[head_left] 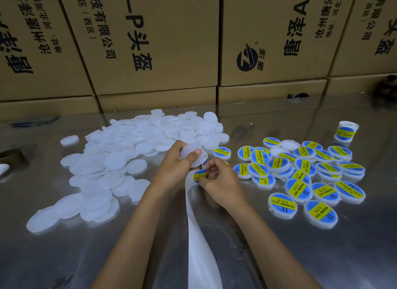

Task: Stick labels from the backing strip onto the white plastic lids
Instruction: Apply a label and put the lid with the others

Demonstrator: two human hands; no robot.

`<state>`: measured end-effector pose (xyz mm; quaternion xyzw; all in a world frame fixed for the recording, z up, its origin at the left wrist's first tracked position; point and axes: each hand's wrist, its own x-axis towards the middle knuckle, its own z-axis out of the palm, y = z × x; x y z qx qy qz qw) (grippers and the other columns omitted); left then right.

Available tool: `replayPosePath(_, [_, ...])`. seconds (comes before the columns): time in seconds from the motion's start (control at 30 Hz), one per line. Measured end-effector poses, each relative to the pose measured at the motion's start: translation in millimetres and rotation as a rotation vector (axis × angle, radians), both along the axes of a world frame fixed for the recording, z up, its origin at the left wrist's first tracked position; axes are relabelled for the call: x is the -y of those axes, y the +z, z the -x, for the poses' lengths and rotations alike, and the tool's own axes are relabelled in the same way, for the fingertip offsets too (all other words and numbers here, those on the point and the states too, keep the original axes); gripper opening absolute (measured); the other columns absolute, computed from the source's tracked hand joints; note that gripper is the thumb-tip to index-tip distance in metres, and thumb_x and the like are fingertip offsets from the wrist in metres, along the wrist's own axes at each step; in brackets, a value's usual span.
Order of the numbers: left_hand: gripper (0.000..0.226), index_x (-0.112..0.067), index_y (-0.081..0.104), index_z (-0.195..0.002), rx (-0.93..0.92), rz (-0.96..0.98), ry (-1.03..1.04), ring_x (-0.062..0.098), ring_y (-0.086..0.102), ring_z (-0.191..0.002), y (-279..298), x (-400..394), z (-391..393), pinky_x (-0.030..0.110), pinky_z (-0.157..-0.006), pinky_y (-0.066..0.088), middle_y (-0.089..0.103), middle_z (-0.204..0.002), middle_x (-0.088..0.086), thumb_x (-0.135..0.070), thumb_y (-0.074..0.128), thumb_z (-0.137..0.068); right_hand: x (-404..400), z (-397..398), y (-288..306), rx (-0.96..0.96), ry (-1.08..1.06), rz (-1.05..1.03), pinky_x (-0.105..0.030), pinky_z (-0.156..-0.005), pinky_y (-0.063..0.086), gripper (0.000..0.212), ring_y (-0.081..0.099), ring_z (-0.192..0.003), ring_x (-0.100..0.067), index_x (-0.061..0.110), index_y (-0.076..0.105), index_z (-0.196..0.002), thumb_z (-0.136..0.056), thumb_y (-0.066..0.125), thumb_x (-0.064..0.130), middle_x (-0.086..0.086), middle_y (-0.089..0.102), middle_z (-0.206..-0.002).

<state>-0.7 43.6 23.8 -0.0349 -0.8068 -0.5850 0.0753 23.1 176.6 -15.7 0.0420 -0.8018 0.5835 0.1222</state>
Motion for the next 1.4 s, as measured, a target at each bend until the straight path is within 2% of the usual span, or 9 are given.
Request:
replayPosePath(0.3, [0.025,-0.02,0.046,-0.085,0.04,0.132,0.043,0.01,0.049,-0.075,2,-2,-1,0.024,-0.062,0.037,0.051,-0.085,-0.002,-0.037,0.055,-0.101,1,4,-5,0.012,-0.017,-0.004,-0.019,-0.056,0.038,0.039,0.041,-0.054,-0.006,0.021,0.045,-0.071,-0.074,0.083,0.014,0.008,0.05,-0.064])
replayPosePath(0.6, [0.027,-0.013,0.051,-0.096,0.02,0.111,0.058,0.025,0.059,-0.09,4,-1,-3,0.035,-0.076,0.048,0.062,-0.097,0.01,-0.039,0.055,-0.101,-1,3,-6,0.011,-0.046,-0.074,-0.015,-0.05,0.036,0.038,0.042,-0.048,-0.006,0.021,0.046,-0.063,-0.073,0.083,0.02,0.013,0.047,-0.048])
replayPosePath(0.73, [0.022,-0.016,0.05,-0.094,0.036,0.053,0.073,0.03,0.069,-0.095,2,-1,-2,0.043,-0.084,0.058,0.062,-0.105,0.011,-0.036,0.055,-0.102,-5,-1,0,0.064,0.04,-0.039,-0.017,-0.061,0.044,0.033,0.051,-0.055,-0.003,0.021,0.051,-0.062,-0.074,0.08,0.011,0.013,0.056,-0.058])
replayPosePath(0.87, [0.02,-0.013,0.047,-0.094,0.029,-0.039,0.09,0.022,0.074,-0.065,3,3,-3,0.024,-0.053,0.055,0.064,-0.098,0.011,-0.03,0.055,-0.103,-14,-10,11,0.16,0.285,0.0,-0.028,-0.08,0.047,0.031,0.063,-0.079,-0.009,0.021,0.056,-0.061,-0.073,0.081,0.006,0.005,0.068,-0.081])
replayPosePath(0.93, [0.022,-0.009,0.048,-0.097,0.032,-0.061,0.102,0.015,0.072,-0.058,3,6,-4,0.021,-0.046,0.051,0.064,-0.093,0.01,-0.028,0.057,-0.102,-17,-16,18,0.21,0.41,-0.024,-0.029,-0.085,0.044,0.03,0.067,-0.103,-0.018,0.022,0.058,-0.062,-0.072,0.083,0.009,-0.009,0.073,-0.102])
replayPosePath(1.0, [0.023,-0.006,0.051,-0.1,0.025,-0.074,0.121,0.006,0.068,-0.051,5,8,-5,0.019,-0.043,0.05,0.064,-0.088,0.008,-0.027,0.06,-0.1,-21,-19,25,0.251,0.478,-0.042,-0.027,-0.086,0.043,0.025,0.067,-0.102,-0.021,0.02,0.061,-0.068,-0.073,0.083,0.01,-0.011,0.072,-0.106])
replayPosePath(1.17, [0.019,-0.002,0.062,-0.106,0.013,-0.306,0.132,0.03,0.075,-0.066,10,10,-9,0.03,-0.054,0.059,0.069,-0.099,0.021,-0.017,0.067,-0.096,-26,-23,36,0.31,0.447,0.197,-0.025,-0.076,0.045,0.021,0.056,-0.076,-0.014,0.018,0.058,-0.076,-0.082,0.076,0.008,-0.005,0.065,-0.083])
replayPosePath(1.3, [0.019,-0.009,0.069,-0.114,0.048,-0.442,0.029,0.024,0.075,-0.081,16,10,-12,0.025,-0.065,0.06,0.068,-0.116,0.018,-0.006,0.062,-0.097,-24,-22,44,0.256,0.27,0.45,-0.028,-0.065,0.047,0.02,0.062,-0.071,-0.019,0.012,0.052,-0.082,-0.085,0.068,0.0,-0.006,0.065,-0.075])
replayPosePath(1.4, [0.04,-0.022,0.068,-0.123,0.098,-0.469,-0.1,0.021,0.074,-0.082,19,7,-14,0.027,-0.08,0.061,0.067,-0.105,0.012,0.003,0.051,-0.097,-25,-20,47,0.2,0.173,0.564,-0.027,-0.06,0.047,0.02,0.061,-0.067,-0.019,0.012,0.051,-0.085,-0.087,0.066,0.0,-0.004,0.065,-0.074])
